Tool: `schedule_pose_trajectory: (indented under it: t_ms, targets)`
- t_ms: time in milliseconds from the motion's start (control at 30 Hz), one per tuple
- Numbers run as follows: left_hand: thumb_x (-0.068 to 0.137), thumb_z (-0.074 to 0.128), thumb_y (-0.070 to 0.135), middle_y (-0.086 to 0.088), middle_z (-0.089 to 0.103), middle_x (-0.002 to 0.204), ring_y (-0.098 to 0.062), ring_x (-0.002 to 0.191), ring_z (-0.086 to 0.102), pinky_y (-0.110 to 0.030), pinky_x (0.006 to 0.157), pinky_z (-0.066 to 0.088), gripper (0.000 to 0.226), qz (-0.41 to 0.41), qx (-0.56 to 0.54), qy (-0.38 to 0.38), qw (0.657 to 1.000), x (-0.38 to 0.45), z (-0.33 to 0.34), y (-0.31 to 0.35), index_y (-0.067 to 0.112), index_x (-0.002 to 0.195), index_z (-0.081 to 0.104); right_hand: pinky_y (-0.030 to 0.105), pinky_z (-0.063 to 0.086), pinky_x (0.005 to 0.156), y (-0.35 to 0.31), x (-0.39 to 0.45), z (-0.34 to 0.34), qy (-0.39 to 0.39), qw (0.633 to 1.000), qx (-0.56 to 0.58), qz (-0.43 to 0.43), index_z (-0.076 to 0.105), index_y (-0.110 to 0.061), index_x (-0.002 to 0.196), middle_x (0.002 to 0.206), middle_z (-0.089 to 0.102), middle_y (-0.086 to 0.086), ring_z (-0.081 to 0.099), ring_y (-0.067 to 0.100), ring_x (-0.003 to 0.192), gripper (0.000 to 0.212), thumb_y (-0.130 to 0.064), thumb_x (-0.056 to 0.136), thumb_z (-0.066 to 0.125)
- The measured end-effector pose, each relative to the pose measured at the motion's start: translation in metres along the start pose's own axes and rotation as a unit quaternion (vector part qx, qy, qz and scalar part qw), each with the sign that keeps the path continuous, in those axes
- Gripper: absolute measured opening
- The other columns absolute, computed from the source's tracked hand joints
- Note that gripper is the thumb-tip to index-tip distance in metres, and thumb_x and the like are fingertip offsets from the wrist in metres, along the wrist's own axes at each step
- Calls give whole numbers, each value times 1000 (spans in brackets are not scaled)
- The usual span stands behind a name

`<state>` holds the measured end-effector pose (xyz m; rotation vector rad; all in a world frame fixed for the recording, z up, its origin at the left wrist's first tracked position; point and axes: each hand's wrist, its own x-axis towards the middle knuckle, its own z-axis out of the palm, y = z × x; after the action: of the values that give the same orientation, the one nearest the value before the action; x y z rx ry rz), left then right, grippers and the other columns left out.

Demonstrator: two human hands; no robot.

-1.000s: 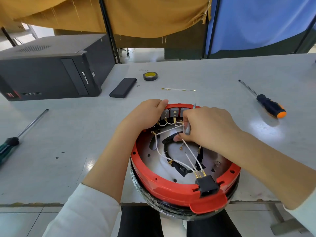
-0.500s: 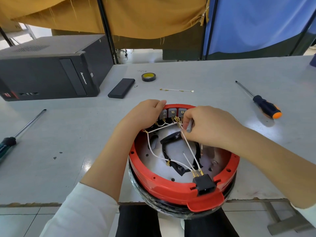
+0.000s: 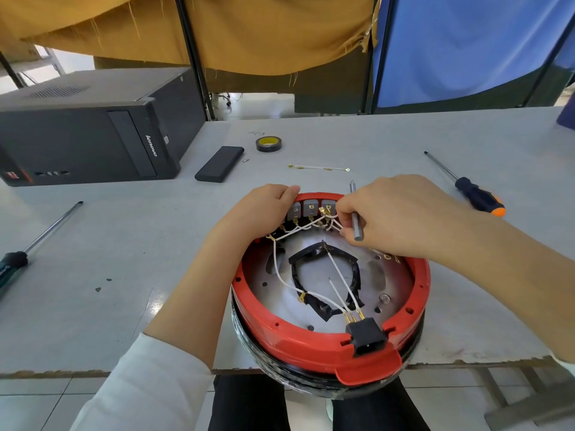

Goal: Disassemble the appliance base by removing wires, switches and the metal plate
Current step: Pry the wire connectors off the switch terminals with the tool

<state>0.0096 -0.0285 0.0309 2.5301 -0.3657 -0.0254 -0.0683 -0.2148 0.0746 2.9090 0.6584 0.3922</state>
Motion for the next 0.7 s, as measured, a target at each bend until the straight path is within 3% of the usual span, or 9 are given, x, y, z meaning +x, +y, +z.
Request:
schedule_pose_trajectory:
  t_ms: [100, 167, 333, 433, 500, 567, 700]
  targets:
    - [102, 30, 41, 1, 47, 63, -10, 62, 45, -31, 60, 31, 47, 1, 5, 3, 1000, 0, 0, 1, 16, 64, 42, 23, 23, 48, 2, 0, 0, -46, 998, 35, -12, 45, -35, 68, 61, 43, -12, 46, 14, 63, 20, -37, 84, 56]
    - [102, 29, 41, 1, 48, 64, -11, 63, 46, -31, 61, 31, 47, 1, 7, 3, 1000, -1, 0, 1, 14, 67, 46, 22, 25, 49, 4, -1, -2, -86, 994, 62, -22, 42, -37, 64, 58, 47, -17, 46, 4, 60, 26, -37, 85, 57]
    - [101, 33, 38, 2, 51, 67, -17, 69, 49, -29, 59, 35, 42, 12, 11, 10, 1000, -2, 0, 1, 12, 75, 53, 20, 26, 50, 7, -3, -2, -164, 982, 92, -20, 51, -40, 73, 61, 49, -41, 46, -10, 58, 13, -38, 81, 60]
    - [97, 42, 34, 14, 63, 81, 1, 81, 56, -12, 66, 39, 25, 55, -61, 83, 993, -7, -3, 3, 26, 89, 65, 21, 26, 49, 13, -2, -1, -126, 987, 98, 14, 53, -40, 79, 59, 53, -27, 45, -8, 57, 7, -36, 81, 59]
    - [94, 48, 38, 17, 65, 91, 6, 89, 55, -12, 77, 41, 23, 112, -92, 111, 983, -12, -4, 5, 28, 87, 67, 21, 26, 49, 16, -1, 0, -73, 990, 109, 43, 55, -41, 82, 58, 49, -24, 43, -7, 59, 6, -35, 81, 58]
    - [90, 53, 47, 14, 62, 97, 1, 94, 53, -18, 85, 40, 31, 163, -58, 72, 982, -14, -3, 7, 24, 80, 70, 21, 25, 50, 18, -1, 1, -39, 990, 122, 59, 56, -42, 84, 60, 49, -24, 42, -7, 61, 6, -36, 81, 57]
    - [71, 66, 61, 16, 48, 113, -1, 108, 38, -15, 85, 29, 31, 174, 3, -6, 985, -18, -4, 9, 31, 65, 66, 22, 25, 50, 18, -2, 4, 4, 988, 138, 75, 54, -43, 84, 66, 52, -20, 44, -3, 63, 5, -38, 83, 55]
